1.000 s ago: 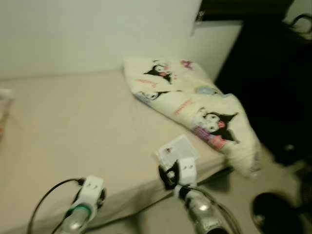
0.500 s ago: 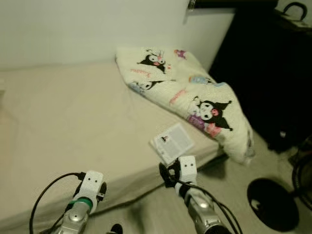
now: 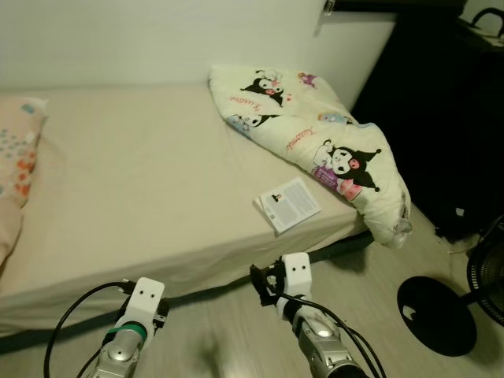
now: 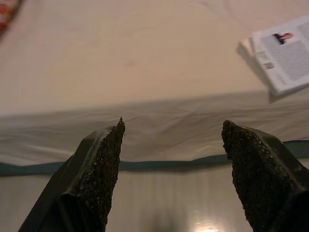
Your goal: Clean up the room
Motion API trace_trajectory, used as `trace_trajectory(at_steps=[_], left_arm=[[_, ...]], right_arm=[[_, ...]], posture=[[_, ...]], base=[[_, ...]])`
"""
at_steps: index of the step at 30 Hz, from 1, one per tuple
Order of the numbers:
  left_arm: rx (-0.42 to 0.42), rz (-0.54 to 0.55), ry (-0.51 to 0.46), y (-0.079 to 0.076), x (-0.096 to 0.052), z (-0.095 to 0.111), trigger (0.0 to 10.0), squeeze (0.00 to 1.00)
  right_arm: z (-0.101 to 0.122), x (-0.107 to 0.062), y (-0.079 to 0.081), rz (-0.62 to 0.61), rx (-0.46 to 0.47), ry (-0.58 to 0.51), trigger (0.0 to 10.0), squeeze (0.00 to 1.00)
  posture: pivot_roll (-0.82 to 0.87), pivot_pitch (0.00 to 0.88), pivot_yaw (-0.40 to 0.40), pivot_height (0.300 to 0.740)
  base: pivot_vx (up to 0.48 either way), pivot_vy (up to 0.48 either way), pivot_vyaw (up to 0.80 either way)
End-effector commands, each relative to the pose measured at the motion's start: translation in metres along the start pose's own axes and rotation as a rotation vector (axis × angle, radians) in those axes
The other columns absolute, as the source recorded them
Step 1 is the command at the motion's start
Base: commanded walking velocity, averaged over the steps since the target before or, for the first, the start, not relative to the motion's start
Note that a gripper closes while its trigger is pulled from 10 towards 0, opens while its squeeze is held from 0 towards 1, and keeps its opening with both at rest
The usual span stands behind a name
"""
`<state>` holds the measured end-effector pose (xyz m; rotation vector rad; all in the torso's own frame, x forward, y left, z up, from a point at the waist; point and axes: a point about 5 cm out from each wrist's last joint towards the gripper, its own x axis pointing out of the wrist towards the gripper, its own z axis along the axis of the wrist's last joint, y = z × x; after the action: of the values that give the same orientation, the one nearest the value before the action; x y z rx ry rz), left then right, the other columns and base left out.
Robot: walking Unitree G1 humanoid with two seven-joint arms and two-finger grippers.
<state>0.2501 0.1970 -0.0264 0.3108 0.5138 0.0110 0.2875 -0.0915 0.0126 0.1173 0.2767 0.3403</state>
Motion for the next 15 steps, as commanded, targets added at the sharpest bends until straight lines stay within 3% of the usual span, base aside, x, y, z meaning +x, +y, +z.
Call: trace_trajectory(at_steps=[1, 15], left_arm=[[-0.003, -0.019, 0.016, -0.0077, -0.0018, -0.0038, 10.0, 0.00], [0.014, -0.014, 0.028, -0.0074, -0.0010, -0.0039, 10.0, 0.00]], right_arm=[[-0.0061, -0.0051, -0.0054, -0.012, 0.010, 0.015, 10.0, 0.00], [-0.0058, -0.0049, -0.0060, -0.015, 0.002, 0.017, 10.0, 0.00]], posture=[[0.10, 0.018, -0.024, 0.740], [0.10, 0.014, -0.022, 0.740]], base=[[0.000, 0.000, 0.79], [0.000, 0.000, 0.79]])
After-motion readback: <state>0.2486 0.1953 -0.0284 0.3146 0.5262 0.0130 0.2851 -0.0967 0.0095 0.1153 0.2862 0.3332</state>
